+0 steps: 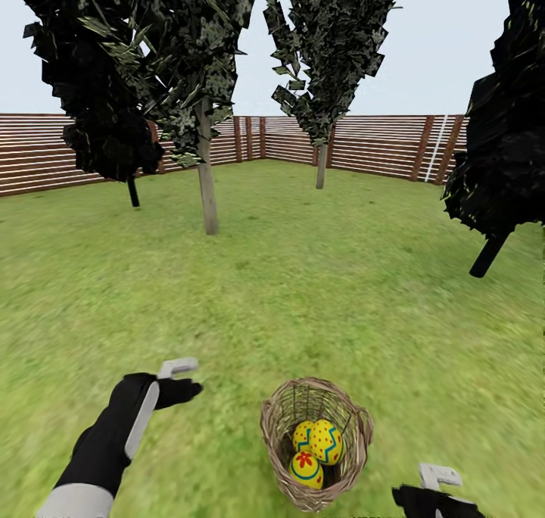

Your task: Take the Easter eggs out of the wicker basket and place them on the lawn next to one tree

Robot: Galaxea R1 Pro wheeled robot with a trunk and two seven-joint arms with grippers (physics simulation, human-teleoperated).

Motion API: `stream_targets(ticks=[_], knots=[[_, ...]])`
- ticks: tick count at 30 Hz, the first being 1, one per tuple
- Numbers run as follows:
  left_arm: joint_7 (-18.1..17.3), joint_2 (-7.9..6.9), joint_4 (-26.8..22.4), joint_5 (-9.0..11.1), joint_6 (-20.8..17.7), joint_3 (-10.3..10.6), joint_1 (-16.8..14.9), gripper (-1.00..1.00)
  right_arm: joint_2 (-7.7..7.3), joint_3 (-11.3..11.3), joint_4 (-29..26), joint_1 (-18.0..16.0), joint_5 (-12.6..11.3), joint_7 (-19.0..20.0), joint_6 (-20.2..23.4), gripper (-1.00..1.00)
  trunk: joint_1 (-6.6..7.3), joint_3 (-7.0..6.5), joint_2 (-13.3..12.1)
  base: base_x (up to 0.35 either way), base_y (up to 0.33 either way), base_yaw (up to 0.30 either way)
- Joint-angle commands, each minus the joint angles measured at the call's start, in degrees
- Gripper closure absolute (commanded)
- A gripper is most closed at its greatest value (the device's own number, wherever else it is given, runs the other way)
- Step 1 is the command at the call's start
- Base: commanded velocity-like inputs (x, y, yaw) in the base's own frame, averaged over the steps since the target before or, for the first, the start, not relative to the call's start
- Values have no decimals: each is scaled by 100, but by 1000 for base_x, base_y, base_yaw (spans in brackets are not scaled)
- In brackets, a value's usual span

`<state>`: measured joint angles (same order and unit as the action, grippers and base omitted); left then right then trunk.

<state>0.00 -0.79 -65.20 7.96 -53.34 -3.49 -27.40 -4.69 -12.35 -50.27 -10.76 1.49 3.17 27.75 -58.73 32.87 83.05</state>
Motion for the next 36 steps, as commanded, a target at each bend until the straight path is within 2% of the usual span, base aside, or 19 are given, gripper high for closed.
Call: stream_targets(ticks=[1, 5, 11, 19, 24, 26, 29, 36], knots=[[-6, 0, 17, 63, -25, -8, -12, -100, 2, -13, 11, -4, 10, 39, 29, -100, 0, 6, 3, 0, 0, -176], [-10, 0, 51, 111, -23, -11, -25, -100, -2, -47, 51, -5, -4, 56, 13, -100, 0, 4, 3, 0, 0, -230], [-8, 8, 51, 118, -27, 8, -29, -100, 2, -437, 61, -4, -8, 69, -2, -100, 0, -8, 3, 0, 0, -272], [-8, 48, 55, 121, -50, 14, -29, -100, 9, -478, 19, -17, 17, 63, 2, -100, 0, -28, 3, 0, 0, -278], [-9, 61, 60, 126, -108, 255, -29, -100, 3, -463, -164, -548, 13, 16, 73, -100, 0, -30, 3, 113, 0, -276], [-8, 61, 60, 127, -119, 421, -29, -100, 3, -468, -154, -805, -1, 11, 87, -100, 0, -31, 3, 265, 0, -184], [-8, 62, 60, 127, -128, 503, -29, -100, 3, -470, -169, -942, 6, 9, 89, -100, 0, -31, 3, 305, 0, -61], [-8, 62, 4, 127, -117, 539, -29, -100, 3, -462, -184, -1132, 19, 9, 94, -100, 0, -31, 3, 312, 0, -9]])
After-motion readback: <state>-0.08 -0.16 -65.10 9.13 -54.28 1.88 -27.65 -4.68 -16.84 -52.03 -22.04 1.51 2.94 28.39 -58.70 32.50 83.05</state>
